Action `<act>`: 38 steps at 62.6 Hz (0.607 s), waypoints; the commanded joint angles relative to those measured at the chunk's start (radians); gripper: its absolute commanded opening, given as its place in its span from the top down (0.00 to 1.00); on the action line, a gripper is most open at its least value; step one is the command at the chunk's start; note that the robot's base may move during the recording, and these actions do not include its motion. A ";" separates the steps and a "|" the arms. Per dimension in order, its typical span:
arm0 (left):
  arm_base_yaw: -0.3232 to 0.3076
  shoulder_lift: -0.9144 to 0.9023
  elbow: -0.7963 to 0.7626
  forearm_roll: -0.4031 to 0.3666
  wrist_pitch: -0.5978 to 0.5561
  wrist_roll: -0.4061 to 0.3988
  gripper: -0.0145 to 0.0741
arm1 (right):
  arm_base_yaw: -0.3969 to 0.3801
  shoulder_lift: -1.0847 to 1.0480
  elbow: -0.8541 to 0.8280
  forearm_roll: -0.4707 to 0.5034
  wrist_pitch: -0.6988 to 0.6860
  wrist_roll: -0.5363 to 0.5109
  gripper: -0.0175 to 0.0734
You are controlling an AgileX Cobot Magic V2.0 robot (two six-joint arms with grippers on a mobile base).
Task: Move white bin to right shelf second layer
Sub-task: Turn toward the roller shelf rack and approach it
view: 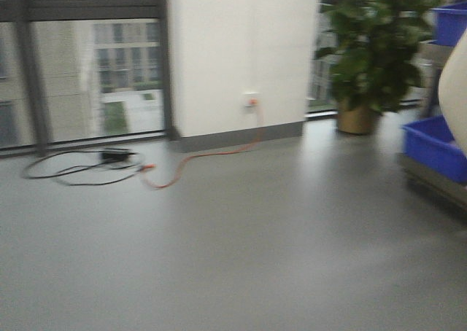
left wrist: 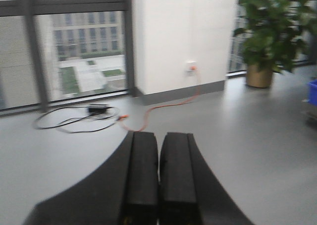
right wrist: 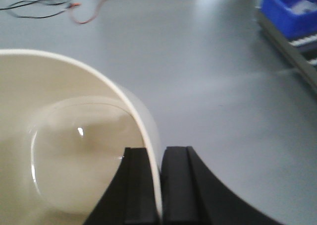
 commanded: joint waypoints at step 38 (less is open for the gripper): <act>0.000 -0.015 0.029 -0.008 -0.083 -0.005 0.74 | -0.005 0.004 -0.032 0.004 -0.093 -0.001 0.76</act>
